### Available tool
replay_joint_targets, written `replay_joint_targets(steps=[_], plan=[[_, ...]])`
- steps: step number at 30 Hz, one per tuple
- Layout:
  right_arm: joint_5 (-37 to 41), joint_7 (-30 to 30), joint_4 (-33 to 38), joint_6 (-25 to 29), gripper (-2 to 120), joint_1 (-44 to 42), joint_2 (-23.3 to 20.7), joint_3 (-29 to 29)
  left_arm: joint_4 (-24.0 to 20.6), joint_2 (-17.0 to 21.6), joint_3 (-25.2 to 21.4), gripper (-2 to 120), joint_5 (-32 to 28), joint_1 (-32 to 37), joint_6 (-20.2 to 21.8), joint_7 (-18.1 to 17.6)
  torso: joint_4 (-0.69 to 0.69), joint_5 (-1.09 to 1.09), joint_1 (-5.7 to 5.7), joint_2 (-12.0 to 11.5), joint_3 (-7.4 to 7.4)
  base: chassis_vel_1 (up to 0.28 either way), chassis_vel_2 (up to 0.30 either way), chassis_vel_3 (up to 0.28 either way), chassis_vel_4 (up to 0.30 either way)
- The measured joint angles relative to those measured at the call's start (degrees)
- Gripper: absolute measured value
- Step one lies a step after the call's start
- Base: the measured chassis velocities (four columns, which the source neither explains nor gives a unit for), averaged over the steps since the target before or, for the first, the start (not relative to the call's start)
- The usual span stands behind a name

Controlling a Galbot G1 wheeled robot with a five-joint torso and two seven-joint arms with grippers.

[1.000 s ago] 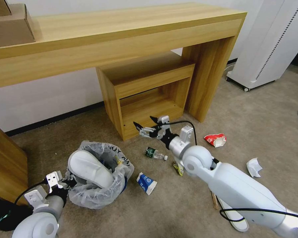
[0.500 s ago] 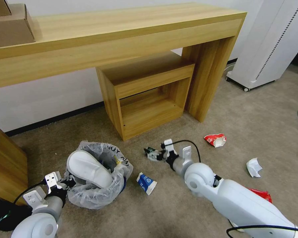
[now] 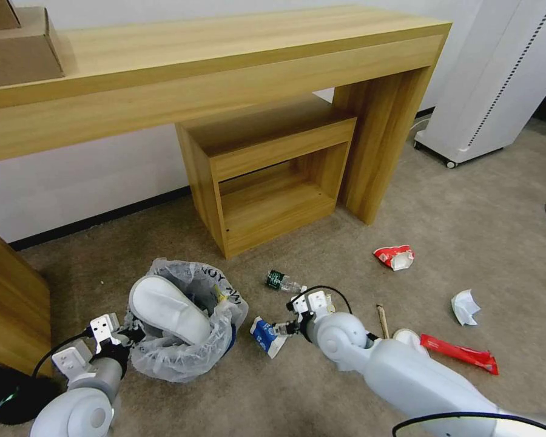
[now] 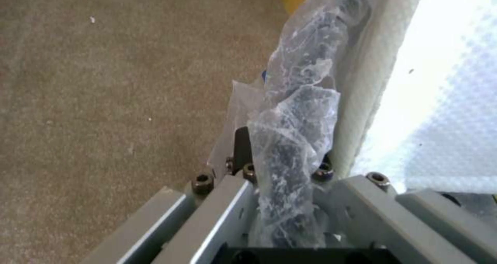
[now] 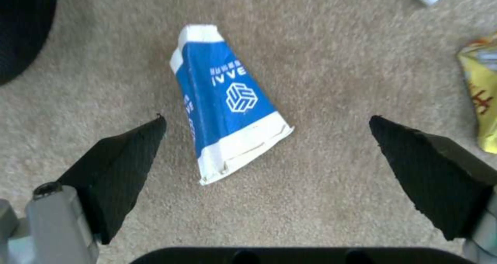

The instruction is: Pick up the trash bin and place the garbage on the floor into it.

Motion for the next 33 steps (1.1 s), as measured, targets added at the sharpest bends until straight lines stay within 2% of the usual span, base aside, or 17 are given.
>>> replay_joint_targets(steps=[6,12,15,27,33], plan=[[-2.5,-1.8,-5.9,1.0,100,1.7,3.5,-3.2,-0.2,-0.1,0.0,0,-0.1,0.0,-0.1,0.1,0.0,0.01,0.0,0.0,0.0,0.0,0.0,0.0,0.0],[-4.1,-3.1,-8.9,2.6,99,2.3,6.3,-5.0,-0.4,-0.2,-0.1,0,-0.1,0.2,-0.2,0.1,0.0,0.0,0.0,0.0,0.0,0.0,0.0,0.0,0.0],[-5.0,-3.5,-10.8,3.1,90,2.7,8.2,-6.2,-0.6,-0.3,-0.4,0,-0.2,0.3,-0.5,0.2,0.0,0.0,0.0,0.0,0.0,0.0,0.0,0.0,0.0],[-7.2,-4.1,-16.4,4.5,86,3.2,11.2,-8.7,-0.7,-0.3,-0.6,0,-0.3,0.5,-1.3,0.4,0.0,0.01,0.0,0.0,0.0,0.0,0.0,0.0,0.0],[-8.1,-4.9,-18.8,5.8,75,3.2,12.2,-9.4,-1.1,-0.3,-0.7,0,-0.3,0.8,-1.5,0.5,-0.01,0.01,0.0,0.0,0.0,0.0,0.0,0.0,0.0]])
